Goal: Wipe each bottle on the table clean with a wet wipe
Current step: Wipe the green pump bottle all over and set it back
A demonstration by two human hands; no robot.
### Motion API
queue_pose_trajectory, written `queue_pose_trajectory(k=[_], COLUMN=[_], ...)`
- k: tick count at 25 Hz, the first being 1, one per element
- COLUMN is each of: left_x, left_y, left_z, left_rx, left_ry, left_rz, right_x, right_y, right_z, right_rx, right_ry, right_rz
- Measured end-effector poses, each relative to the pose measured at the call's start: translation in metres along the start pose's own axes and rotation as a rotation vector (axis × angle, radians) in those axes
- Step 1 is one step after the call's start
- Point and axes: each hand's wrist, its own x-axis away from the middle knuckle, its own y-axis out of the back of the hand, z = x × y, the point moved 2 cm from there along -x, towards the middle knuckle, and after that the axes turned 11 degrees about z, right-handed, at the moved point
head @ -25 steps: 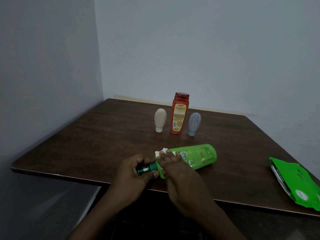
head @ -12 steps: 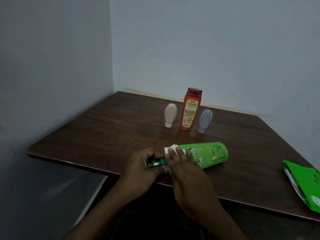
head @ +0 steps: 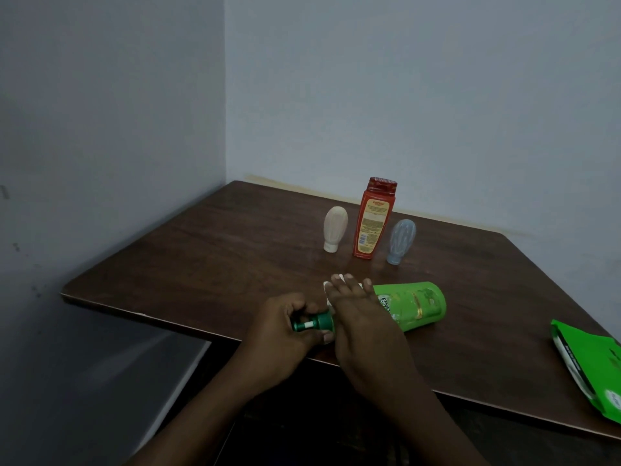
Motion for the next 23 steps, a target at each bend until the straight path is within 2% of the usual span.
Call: queue_pose_trajectory(k=[3,12,23], left_x=[0.000,-0.002,0.000], left_y=[0.000,-0.001,0.000], left_z=[0.000,0.000,-0.003], left_rx=[0.007,0.007,-0.031], left_ry=[-0.004,0.005,-0.005], left_rz=[-0.007,-0.036,-0.024], right_x=[-0.004,0.069,-0.003], right_y=[0.003,-0.021,0.015], right_z=[-0.001,0.003,-0.018], right_rx=[-0.011,0.112,-0.089], right_ry=[-0.003,0.107,-0.065], right_rz=[0.035,-0.138,0.056])
